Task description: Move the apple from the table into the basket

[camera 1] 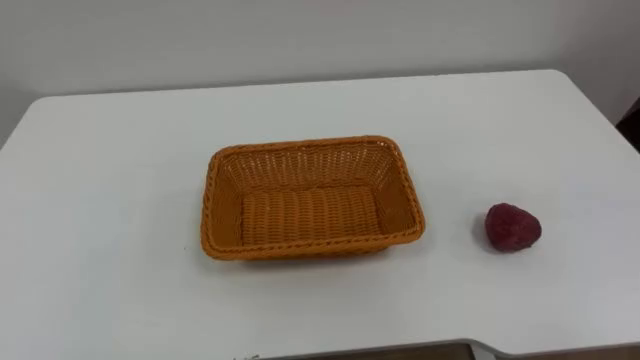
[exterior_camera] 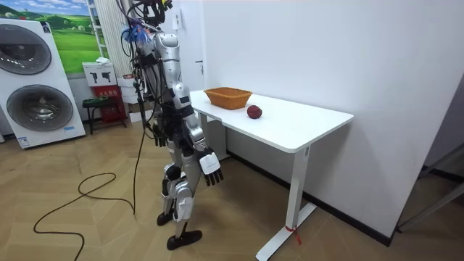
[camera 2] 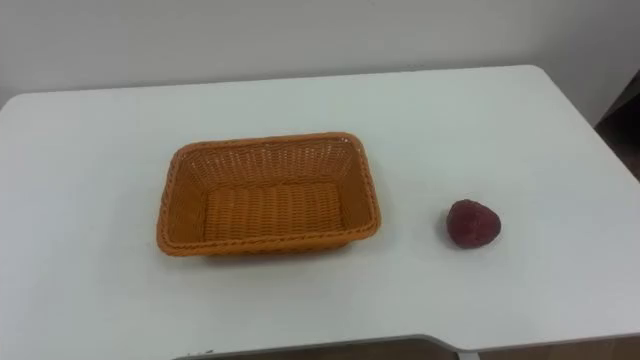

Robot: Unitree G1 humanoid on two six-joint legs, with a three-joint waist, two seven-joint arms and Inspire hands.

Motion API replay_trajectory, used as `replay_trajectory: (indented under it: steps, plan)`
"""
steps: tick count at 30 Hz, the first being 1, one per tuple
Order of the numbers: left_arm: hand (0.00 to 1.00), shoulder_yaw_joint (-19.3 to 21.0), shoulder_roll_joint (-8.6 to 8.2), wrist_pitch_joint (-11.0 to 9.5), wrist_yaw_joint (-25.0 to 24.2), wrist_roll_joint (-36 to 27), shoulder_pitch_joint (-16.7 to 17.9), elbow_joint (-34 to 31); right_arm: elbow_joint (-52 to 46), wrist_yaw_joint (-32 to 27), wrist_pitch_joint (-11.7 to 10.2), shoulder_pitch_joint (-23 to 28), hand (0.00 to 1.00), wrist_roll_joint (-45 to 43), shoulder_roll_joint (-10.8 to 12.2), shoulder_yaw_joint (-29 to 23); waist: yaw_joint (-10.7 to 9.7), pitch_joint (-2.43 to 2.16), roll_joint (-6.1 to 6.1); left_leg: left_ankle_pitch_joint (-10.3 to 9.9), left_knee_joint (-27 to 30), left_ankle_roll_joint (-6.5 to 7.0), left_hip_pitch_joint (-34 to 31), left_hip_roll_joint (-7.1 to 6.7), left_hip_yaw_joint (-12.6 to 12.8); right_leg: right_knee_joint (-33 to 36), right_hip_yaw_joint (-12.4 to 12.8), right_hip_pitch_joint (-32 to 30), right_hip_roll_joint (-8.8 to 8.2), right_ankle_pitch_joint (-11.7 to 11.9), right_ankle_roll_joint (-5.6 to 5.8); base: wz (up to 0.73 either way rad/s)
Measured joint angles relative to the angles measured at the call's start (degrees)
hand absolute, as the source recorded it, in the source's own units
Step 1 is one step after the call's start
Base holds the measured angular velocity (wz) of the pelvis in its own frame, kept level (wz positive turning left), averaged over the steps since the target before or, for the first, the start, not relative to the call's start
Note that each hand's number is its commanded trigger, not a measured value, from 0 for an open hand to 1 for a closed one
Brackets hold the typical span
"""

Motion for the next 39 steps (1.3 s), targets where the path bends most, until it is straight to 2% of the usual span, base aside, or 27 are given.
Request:
replay_trajectory:
  steps: [8, 12, 17, 19, 21, 23, 27, 32, 33, 34, 36, 39]
  plan:
    - [0.0, 0.03, 0.0, -0.04, 0.0, 0.08, -0.05, 0.03, 0.1, -0.11, 0.01, 0.04, 0.0, 3.07, 0.01, 0.46, 0.12, 0.03, 0.06, 0.0, 0.0, 0.0, 0.07, -0.01, 0.12, -0.01, 0.19, -0.09, 0.03, 0.0, 0.0, 0.0]
    - [0.0, 0.76, 0.04, -0.51, 0.15, 0.03, -0.16, -0.49, 0.35, -0.54, 0.5, 0.1, 0.0, 8.32, 0.13, -0.5, 0.09, 0.12, -0.02, 0.0, -0.03, 0.0, 0.12, 0.02, 0.53, 0.05, 0.21, -0.16, 0.03, 0.0, 0.0, -0.02]
    - [0.0, 3.23, -0.1, -2.46, 0.79, -0.15, 0.96, -1.32, -0.99, -2.95, 0.54, 1.08, 0.0, 18.76, 0.2, -5.78, -0.05, 0.1, 0.06, 0.0, -0.26, 0.0, 0.75, 0.29, 1.22, 0.15, 1.36, -0.1, 0.12, 0.0, 0.0, -0.1]
    - [0.0, 5.26, -0.06, -4.11, 1.38, -0.14, 2.09, -2.11, -3.72, -5.71, 0.32, 1.19, 0.0, 25.62, 0.1, -12.0, -1.59, 0.11, 0.09, -0.01, -0.61, 0.01, 1.24, 0.23, 1.55, 0.29, 1.5, 0.13, 0.11, 0.0, 0.0, -0.06]
    - [0.0, 7.6, 0.02, -5.29, 1.79, -0.3, 2.56, -2.15, -6.45, -7.57, -0.05, 1.26, 0.0, 30.48, 0.04, -16.59, -2.16, 0.08, -0.08, 0.0, -0.77, 0.0, 1.36, 0.23, 1.6, 0.32, 1.54, 0.16, 0.12, 0.0, 0.0, -0.02]
    - [0.0, 10.72, 0.18, -6.39, 2.42, -0.33, 2.69, -2.15, -9.43, -10.59, -1.0, 0.89, 0.0, 38.24, -0.02, -23.12, -3.11, -0.02, -0.34, 0.0, -0.77, 0.0, 1.36, 0.16, 1.72, 0.43, 1.49, 0.03, 0.13, 0.0, 0.0, 0.0]
    - [0.0, 12.33, 0.23, -6.52, 4.36, -0.09, 2.89, -2.27, -14.08, -17.54, -1.96, 0.32, 0.0, 46.9, -0.38, -30.61, -3.31, -0.15, -0.75, 0.0, -0.87, 0.0, 1.59, 0.04, 2.04, 1.03, 1.75, -0.32, 0.21, 0.0, 0.01, -0.03]
    - [0.0, 13.43, 0.44, -6.91, 5.61, -0.07, 3.37, -2.43, -24.98, -28.84, -3.06, -0.99, 0.0, 45.79, -0.82, -35.01, -4.52, -0.27, -1.06, 0.0, -0.78, 0.01, 0.86, -0.07, 2.0, 1.25, 1.7, -0.9, 0.16, 0.0, 0.0, -0.01]
    - [0.0, 13.47, 0.45, -7.0, 5.61, -0.24, 3.56, -2.65, -30.16, -32.68, -3.22, -1.05, 0.0, 44.56, -0.85, -36.26, -4.83, -0.28, -1.07, 0.02, -0.75, 0.03, 0.69, -0.08, 2.06, 1.7, 1.73, -1.35, 0.11, -0.02, 0.03, -0.04]
    - [0.0, 13.41, 0.49, -7.04, 5.62, -0.22, 3.52, -2.93, -35.64, -36.2, -3.98, -1.14, 0.0, 42.4, -1.1, -36.22, -4.82, -0.29, -1.02, 0.07, -0.72, 0.04, 0.36, -0.01, 2.35, 2.25, 1.77, -2.05, 0.12, -0.03, 0.04, -0.05]
    - [0.0, 12.99, 0.73, -7.13, 5.62, -0.13, 3.49, -2.95, -40.47, -40.0, -5.95, -2.24, 0.0, 39.33, -2.19, -35.88, -4.75, -0.31, -1.32, 0.08, -0.57, 0.05, -0.13, 0.0, 2.69, 2.02, 1.9, -2.2, 0.12, -0.03, 0.04, -0.07]
    - [0.0, 12.89, 0.9, -7.22, 5.52, -0.07, 4.05, -3.68, -47.37, -46.12, -7.12, -3.44, 0.0, 33.65, -3.04, -35.99, -4.46, -0.47, -1.86, 0.09, -0.58, 0.04, -0.05, 0.06, 2.64, 1.95, 2.13, -2.06, 0.22, -0.03, 0.04, 0.0]
